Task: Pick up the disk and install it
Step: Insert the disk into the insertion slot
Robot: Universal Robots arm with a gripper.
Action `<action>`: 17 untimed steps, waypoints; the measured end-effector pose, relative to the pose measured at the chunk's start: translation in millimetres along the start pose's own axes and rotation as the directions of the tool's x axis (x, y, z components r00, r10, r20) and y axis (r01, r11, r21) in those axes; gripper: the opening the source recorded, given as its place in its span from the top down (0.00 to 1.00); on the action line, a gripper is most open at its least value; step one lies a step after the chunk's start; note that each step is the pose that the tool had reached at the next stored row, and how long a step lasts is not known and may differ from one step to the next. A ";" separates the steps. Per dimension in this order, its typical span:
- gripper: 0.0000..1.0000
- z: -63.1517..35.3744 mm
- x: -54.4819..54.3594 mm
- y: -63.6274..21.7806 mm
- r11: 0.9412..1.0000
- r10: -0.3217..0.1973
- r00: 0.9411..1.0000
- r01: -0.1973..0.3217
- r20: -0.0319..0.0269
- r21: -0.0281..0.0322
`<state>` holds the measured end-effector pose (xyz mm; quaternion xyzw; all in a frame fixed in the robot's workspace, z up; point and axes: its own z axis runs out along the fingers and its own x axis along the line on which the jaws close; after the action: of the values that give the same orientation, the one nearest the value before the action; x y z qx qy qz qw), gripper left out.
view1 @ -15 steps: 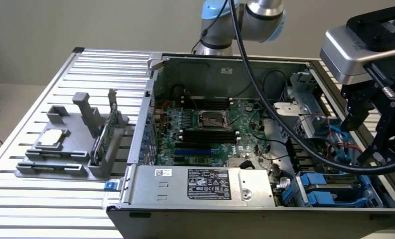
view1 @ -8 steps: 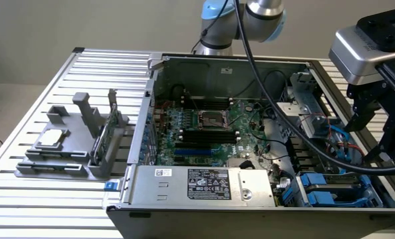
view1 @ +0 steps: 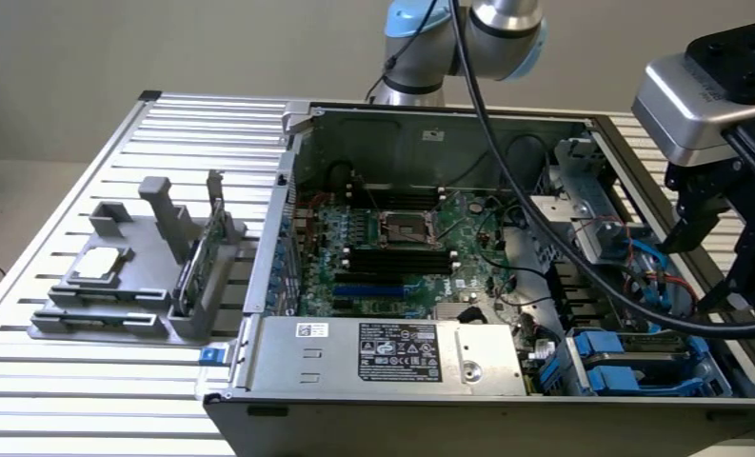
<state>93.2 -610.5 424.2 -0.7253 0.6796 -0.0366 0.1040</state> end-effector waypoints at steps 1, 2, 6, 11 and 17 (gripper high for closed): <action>0.47 1.2 0.1 0.2 1.000 0.000 1.000 0.000 0.000 0.000; 0.47 2.8 0.3 0.5 1.000 0.000 1.000 0.000 0.001 0.000; 0.56 7.8 2.6 1.5 1.000 0.001 1.000 -0.001 0.007 0.000; 0.80 12.7 6.2 2.6 1.000 0.004 1.000 -0.004 0.019 0.000; 0.89 19.1 7.6 2.3 1.000 0.007 0.999 -0.007 0.036 0.001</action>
<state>95.2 -616.2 404.5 -0.7233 0.6801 -0.0236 0.1168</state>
